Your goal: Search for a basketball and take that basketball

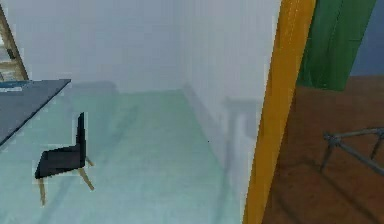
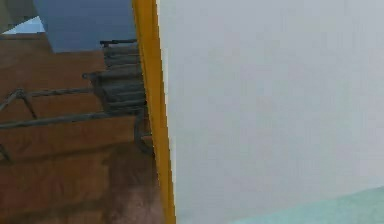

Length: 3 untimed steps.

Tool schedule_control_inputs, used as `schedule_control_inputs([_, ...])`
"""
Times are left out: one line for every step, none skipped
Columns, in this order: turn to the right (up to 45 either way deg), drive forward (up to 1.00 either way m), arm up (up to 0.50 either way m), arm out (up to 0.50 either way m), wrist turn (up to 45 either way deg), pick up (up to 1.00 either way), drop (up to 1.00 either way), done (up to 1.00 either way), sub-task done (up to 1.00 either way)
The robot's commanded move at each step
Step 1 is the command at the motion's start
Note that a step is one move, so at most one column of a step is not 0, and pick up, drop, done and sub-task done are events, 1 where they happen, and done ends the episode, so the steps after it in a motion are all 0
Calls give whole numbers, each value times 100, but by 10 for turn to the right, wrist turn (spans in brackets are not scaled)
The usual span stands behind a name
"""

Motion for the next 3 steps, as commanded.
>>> schedule_control_inputs([450,0,0,0,0,0,0,0,0])
schedule_control_inputs([0,100,0,0,0,0,0,0,0])
schedule_control_inputs([120,0,0,0,0,0,0,0,0])
